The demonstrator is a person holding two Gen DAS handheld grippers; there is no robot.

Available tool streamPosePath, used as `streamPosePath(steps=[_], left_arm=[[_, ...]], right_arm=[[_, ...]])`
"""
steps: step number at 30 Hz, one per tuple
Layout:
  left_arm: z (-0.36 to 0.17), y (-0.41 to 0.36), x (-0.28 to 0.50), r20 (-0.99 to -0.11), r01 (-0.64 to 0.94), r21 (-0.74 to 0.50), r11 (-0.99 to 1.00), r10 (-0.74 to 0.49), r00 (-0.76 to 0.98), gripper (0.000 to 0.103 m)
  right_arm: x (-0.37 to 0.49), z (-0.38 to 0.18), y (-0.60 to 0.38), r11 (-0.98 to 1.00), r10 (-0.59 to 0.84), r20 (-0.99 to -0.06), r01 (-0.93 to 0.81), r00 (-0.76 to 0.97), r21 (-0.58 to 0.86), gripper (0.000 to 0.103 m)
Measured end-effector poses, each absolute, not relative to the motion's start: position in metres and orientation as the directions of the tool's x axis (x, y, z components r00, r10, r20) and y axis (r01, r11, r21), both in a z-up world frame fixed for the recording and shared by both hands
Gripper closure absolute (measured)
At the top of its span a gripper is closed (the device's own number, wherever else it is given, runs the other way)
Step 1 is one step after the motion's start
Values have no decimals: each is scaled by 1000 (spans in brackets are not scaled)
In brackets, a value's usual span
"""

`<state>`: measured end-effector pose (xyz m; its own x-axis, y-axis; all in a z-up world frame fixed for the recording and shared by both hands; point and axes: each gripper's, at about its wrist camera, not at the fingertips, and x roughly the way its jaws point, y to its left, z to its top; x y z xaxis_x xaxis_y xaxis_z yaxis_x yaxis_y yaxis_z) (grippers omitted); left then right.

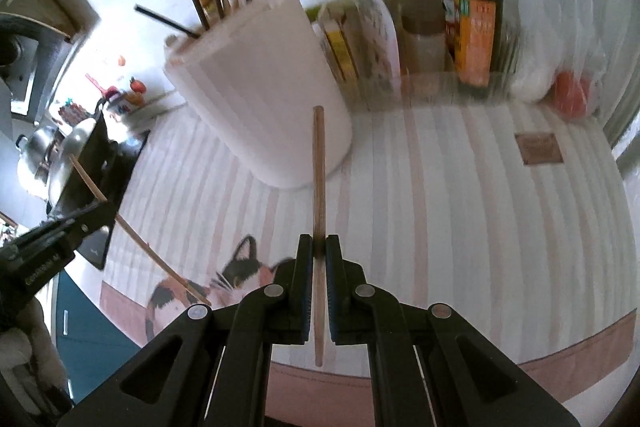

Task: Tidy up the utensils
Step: 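Lift both light chopsticks and carry them over the pink holder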

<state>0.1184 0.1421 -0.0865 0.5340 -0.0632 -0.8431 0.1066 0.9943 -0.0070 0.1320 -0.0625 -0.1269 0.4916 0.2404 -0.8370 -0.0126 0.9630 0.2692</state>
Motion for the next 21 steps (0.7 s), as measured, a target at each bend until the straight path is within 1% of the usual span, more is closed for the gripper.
streamPosePath(steps=[7,13,21], left_arm=[[-46,143,121,-799,96,-34,995,-85,595,99],[6,145,130,-738,77,-35,996,-78,671,99],[68,150,164,-651,45,-71,996,-80,755,99]], right_arm=[[139,-81,-60,961,251,-780,-48,573,274,97],[156,-22,-56,954,279,-701,-103,657,283,97],[197,55,-44,958,273,-594,-156,757,241,97]])
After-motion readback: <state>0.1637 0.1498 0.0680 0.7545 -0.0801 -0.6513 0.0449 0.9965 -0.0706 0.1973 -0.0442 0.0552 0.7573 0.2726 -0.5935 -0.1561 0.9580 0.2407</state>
